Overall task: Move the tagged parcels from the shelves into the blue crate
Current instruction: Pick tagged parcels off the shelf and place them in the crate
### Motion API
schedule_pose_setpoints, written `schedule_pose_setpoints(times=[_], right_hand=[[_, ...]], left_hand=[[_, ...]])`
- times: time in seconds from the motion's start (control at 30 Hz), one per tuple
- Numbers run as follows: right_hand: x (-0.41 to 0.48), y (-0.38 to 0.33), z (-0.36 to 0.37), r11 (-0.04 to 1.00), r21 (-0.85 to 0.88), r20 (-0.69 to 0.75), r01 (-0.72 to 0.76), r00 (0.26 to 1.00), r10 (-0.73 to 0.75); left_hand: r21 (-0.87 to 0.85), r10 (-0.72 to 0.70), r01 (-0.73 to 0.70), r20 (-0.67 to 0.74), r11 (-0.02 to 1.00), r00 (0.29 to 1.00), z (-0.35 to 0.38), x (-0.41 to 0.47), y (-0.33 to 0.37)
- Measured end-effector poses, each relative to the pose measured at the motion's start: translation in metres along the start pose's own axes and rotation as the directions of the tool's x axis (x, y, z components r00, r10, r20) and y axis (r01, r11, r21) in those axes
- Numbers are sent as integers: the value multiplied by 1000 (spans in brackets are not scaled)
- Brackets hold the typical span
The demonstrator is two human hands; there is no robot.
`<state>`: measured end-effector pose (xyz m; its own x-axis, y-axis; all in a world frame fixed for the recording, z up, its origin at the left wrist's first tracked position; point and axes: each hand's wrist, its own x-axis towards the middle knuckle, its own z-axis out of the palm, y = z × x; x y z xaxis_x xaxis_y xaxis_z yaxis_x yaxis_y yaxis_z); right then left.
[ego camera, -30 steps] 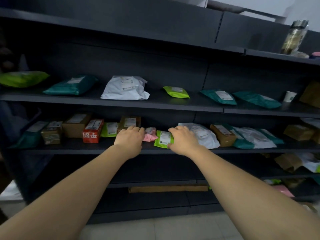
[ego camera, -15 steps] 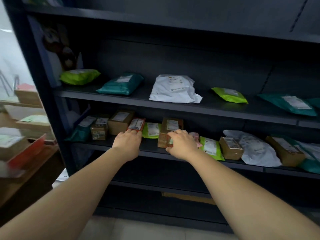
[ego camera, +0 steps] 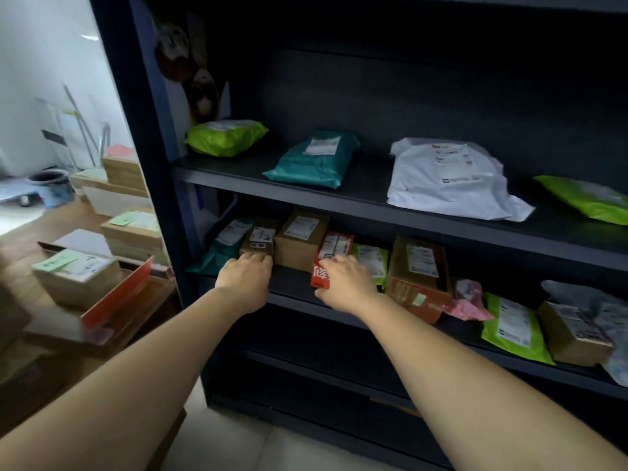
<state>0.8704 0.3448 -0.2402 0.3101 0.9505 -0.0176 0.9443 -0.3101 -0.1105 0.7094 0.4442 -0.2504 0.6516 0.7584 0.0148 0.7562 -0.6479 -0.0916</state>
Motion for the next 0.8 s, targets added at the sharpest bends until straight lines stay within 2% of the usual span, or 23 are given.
schedule_pose_setpoints(times=[0.4, 0.63, 0.8], right_hand=[[140, -22, 31, 984, 54, 124, 168, 977, -173], [192, -34, 66, 973, 123, 189, 194, 958, -215], [221, -47, 95, 966, 209, 230, 150, 953, -197]], left_hand=[[-35, -164, 168, 98, 985, 982, 45, 92, -61], [-77, -241, 255, 157, 964, 958, 70, 124, -85], [-122, -287, 318, 217, 940, 933, 100, 147, -110]])
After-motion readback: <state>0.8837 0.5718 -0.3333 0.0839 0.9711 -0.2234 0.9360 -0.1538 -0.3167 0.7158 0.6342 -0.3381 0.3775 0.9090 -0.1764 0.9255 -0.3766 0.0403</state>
